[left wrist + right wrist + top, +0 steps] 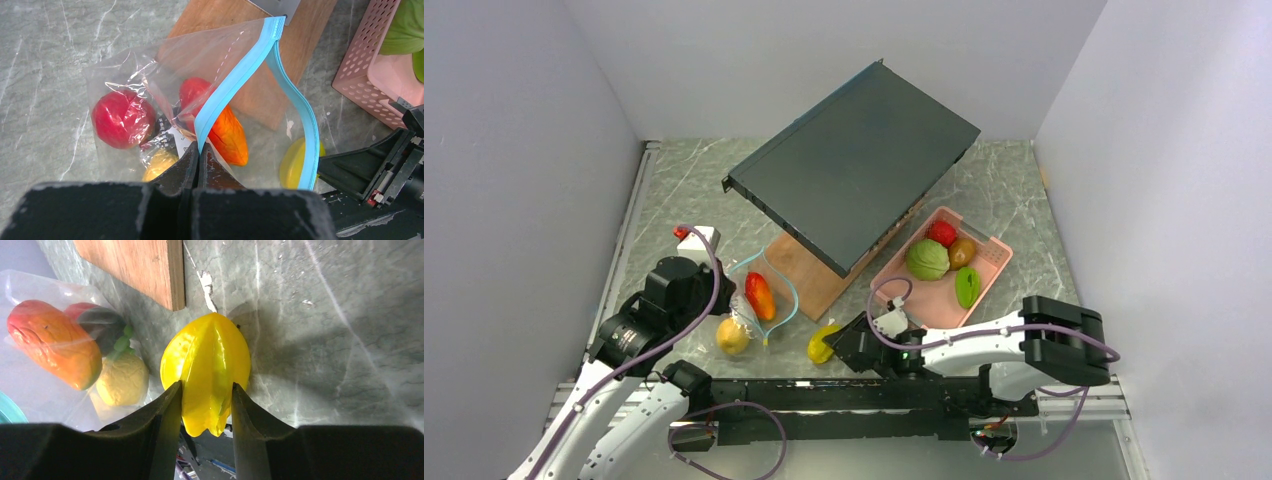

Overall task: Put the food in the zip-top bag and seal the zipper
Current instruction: Pick up the fake fruit from the center of the board.

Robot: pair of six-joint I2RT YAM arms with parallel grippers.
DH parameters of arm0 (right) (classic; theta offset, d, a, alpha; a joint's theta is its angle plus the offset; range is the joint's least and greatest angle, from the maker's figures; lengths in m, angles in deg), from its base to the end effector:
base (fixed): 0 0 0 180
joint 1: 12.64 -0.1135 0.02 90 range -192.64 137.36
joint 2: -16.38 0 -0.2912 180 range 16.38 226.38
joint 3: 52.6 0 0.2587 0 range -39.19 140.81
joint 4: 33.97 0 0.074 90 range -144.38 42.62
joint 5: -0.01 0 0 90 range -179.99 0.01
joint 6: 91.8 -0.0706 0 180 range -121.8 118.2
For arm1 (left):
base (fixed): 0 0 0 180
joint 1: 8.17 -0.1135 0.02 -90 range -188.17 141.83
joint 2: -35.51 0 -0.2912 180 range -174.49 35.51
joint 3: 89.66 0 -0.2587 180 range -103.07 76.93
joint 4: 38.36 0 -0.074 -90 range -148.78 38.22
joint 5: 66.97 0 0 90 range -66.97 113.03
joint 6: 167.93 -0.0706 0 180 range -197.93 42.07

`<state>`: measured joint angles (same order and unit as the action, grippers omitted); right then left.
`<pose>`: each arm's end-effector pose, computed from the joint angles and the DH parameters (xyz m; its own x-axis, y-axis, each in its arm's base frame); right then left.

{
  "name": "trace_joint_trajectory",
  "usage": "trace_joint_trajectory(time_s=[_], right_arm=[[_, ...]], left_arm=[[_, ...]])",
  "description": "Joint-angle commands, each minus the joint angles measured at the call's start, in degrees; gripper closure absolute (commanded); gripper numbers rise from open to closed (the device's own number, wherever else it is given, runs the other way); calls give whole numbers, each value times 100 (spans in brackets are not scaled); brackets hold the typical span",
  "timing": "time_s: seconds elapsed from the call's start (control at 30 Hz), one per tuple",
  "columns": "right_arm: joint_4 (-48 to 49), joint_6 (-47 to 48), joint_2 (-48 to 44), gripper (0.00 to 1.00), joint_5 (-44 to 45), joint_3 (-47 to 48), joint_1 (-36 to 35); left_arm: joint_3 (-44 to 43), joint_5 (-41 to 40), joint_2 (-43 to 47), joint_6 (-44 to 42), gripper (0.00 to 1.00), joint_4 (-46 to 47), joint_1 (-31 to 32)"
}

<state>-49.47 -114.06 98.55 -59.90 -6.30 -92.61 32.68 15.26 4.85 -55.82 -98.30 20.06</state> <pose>0.0826 0.2639 0.1449 -0.6865 0.7161 -0.1260 0.4280 0.5381 0.7261 0.1110 -0.0487 0.3012 -0.5826 -0.1105 -0.8052 0.1613 0.9553 -0.2478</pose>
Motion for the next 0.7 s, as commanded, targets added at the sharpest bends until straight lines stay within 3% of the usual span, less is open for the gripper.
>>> trace_joint_trajectory(time_s=[0.0,0.33,0.53,0.67], right_arm=[[-361,183,-330,84,180,-206,11],[-638,1424,-1761,85,658,-615,-97],[-339,2929,-2924,85,896,-801,-208],[394,4036,-3234,85,617,-768,-218]], left_arm=[[-11,26,-64,-16,100,223,25],[2,-7,-47,-4,100,231,20],[-7,-18,-69,4,100,218,22],[-22,-29,-68,12,100,201,25]])
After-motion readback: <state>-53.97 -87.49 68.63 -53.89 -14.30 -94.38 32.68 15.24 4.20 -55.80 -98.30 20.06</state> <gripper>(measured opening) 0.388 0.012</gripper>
